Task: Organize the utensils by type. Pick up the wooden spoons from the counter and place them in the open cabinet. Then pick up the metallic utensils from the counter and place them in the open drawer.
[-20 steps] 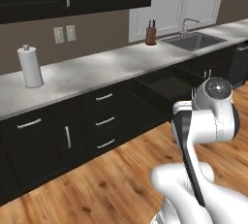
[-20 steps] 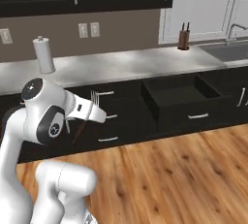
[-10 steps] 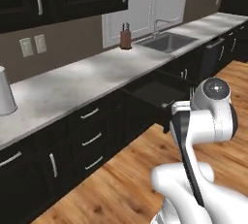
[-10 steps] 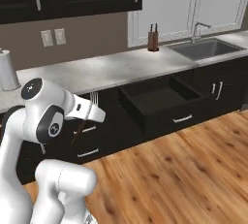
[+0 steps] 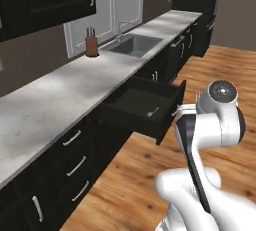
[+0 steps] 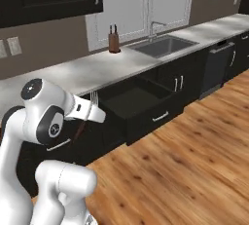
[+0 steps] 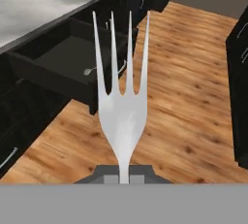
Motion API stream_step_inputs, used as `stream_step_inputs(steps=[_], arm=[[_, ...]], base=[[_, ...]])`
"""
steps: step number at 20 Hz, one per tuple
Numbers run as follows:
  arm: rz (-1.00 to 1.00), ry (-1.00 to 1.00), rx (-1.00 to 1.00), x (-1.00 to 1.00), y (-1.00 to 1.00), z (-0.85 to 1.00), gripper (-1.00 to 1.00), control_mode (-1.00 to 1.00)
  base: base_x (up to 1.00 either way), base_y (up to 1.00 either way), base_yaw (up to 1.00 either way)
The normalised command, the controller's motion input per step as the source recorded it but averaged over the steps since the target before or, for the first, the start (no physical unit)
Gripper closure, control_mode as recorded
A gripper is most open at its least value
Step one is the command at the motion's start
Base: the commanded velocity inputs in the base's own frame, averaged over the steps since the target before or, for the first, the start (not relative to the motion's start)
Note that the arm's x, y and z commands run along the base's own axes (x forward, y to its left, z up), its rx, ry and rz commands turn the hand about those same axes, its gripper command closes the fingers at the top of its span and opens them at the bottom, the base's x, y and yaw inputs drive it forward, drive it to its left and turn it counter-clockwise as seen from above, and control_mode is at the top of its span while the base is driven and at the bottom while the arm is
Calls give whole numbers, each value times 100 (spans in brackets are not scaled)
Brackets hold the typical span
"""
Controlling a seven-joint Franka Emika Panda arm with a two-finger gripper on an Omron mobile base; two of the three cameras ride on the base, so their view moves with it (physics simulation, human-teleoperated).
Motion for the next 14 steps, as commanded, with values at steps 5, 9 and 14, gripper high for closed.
stream_step_inputs(steps=[5, 9, 14], arm=[[0, 0, 0, 0, 0, 0, 100, 100], [0, 0, 0, 0, 0, 0, 100, 100], [0, 0, 0, 0, 0, 0, 100, 100]], base=[[28, 58, -46], [24, 58, -43], [29, 52, -40]])
